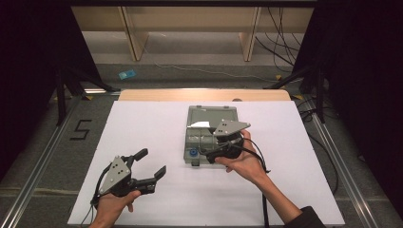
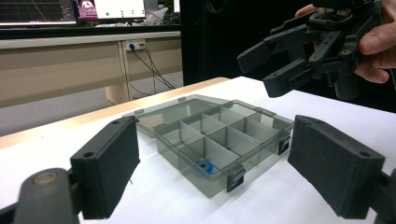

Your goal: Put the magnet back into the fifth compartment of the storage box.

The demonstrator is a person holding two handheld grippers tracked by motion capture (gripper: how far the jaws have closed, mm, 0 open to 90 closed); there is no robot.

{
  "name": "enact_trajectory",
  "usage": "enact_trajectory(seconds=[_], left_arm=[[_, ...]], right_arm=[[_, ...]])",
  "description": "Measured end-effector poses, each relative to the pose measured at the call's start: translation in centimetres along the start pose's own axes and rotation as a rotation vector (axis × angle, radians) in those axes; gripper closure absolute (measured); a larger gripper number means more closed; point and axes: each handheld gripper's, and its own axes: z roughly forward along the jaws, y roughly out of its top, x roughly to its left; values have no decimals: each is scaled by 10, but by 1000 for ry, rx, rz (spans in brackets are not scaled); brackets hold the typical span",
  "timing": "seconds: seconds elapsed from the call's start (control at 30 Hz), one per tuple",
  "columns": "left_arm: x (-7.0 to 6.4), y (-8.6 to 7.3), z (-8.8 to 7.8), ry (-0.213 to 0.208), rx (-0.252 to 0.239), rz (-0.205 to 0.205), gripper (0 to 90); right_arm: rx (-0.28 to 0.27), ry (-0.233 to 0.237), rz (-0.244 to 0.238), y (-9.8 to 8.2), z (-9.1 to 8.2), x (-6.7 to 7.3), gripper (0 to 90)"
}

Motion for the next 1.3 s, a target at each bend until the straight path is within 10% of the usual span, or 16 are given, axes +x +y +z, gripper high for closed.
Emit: enact_trajectory(seconds=[1.3], left_arm=[[0,0,0,4,1,-1,156]], right_arm=[[-74,-35,91,-32,-27,-6,184]])
